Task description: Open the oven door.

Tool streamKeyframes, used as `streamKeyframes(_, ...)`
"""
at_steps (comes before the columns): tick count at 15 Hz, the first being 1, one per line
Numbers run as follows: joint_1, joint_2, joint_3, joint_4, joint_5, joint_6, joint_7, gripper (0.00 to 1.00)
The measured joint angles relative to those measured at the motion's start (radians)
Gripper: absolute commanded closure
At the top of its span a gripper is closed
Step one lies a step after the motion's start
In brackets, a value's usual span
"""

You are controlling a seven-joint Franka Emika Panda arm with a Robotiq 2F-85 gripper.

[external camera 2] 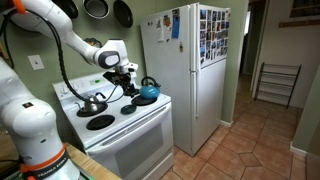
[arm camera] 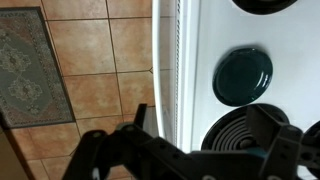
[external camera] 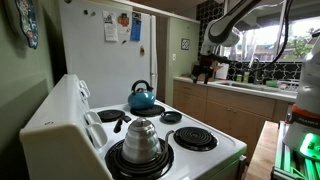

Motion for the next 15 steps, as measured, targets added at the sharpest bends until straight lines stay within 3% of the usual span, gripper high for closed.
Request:
streamKeyframes(9,-0.027,0.163,-0.024,-0.139,-0.046,0.337,-0.088,0.0)
streamKeyframes(15,-0.022,0.329,-0.028,-0.132,0.049,0.451,-0.166,0.0)
